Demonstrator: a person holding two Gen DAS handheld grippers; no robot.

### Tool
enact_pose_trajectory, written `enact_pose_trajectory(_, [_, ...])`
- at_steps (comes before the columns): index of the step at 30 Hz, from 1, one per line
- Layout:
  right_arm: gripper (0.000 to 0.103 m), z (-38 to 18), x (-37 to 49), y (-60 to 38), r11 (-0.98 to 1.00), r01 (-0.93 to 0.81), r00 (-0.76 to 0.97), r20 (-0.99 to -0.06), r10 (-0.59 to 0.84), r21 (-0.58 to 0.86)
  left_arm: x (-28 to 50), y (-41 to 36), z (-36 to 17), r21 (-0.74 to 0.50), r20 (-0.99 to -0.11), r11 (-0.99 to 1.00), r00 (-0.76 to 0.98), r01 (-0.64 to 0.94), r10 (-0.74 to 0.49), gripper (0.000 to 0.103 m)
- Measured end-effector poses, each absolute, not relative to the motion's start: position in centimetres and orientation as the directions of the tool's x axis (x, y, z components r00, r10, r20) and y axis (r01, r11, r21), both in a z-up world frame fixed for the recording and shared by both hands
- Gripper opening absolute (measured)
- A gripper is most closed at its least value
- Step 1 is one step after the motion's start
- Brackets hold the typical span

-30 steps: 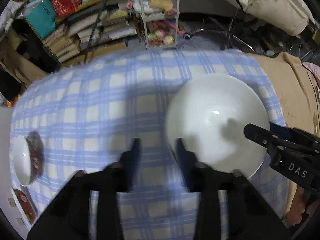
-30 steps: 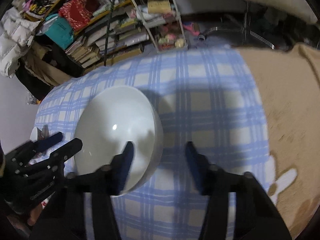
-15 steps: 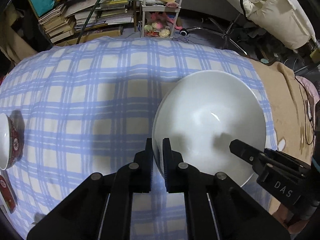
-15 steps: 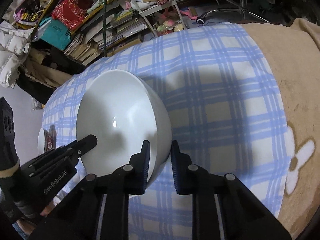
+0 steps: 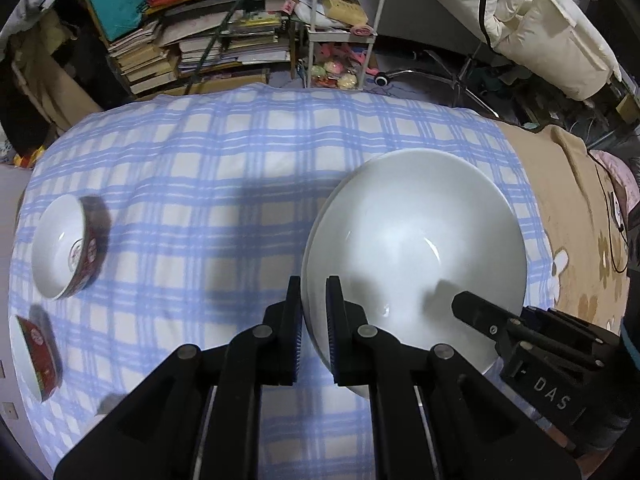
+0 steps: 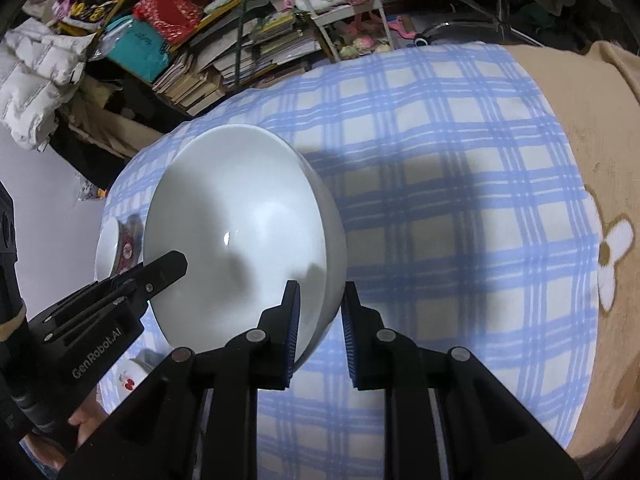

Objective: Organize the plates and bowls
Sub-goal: 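Lift the white bowl with both grippers and carry it across the cloth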

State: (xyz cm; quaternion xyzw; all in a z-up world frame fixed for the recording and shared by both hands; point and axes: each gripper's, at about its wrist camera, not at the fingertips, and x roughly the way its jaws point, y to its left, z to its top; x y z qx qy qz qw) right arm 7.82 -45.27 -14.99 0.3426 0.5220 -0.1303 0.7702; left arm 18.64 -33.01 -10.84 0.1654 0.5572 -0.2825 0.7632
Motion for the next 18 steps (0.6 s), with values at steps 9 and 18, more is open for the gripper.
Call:
enact_pose_trajectory(9, [0.022,-13.4,7.4,-42.0,0.726,0.545,0.46,-0.873,0.159,0.42,17.4,-28.7,-9.7,-0.062,-0.94,0.806,0.238,0.589,-0.246,0.01])
enact_pose_trajectory(18, [0.022,-12.8,7.3,-38.5,0.749,0.508,0.475,-0.864,0.169,0.425,16.3,-25.2,-8.8,-0.033,-0.936,0.818,0.269,0.574,-0.227,0.01])
